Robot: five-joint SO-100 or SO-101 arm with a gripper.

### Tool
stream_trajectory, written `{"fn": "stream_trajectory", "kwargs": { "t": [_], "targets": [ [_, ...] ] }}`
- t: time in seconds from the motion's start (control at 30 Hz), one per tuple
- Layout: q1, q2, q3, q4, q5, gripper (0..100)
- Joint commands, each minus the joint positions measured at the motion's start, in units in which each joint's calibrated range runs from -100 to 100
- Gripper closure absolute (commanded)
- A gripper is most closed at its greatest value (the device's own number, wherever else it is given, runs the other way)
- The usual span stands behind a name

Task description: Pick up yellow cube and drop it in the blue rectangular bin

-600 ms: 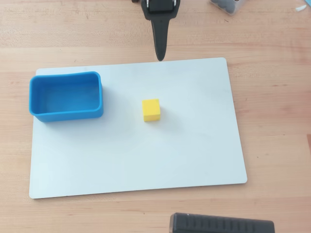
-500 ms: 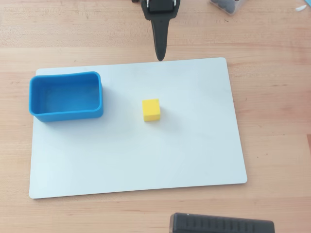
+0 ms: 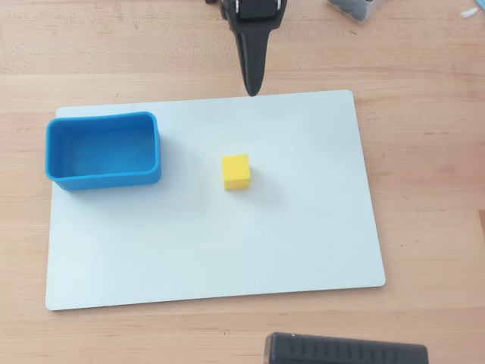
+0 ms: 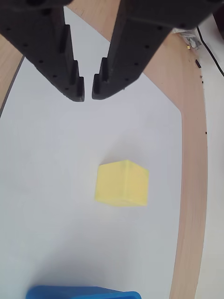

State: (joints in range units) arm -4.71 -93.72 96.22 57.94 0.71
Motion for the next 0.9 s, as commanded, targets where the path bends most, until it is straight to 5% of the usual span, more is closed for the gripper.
{"fn": "stream_trajectory", "kwargs": {
  "t": [0.0,0.4,0.87],
  "targets": [
    [1.88,6.07,-11.13,-3.69,0.98,100],
    [3.77,35.33,-33.77,-2.62,2.1,100],
    [9.34,71.01,-65.77,11.42,4.54,100]
  ]
}}
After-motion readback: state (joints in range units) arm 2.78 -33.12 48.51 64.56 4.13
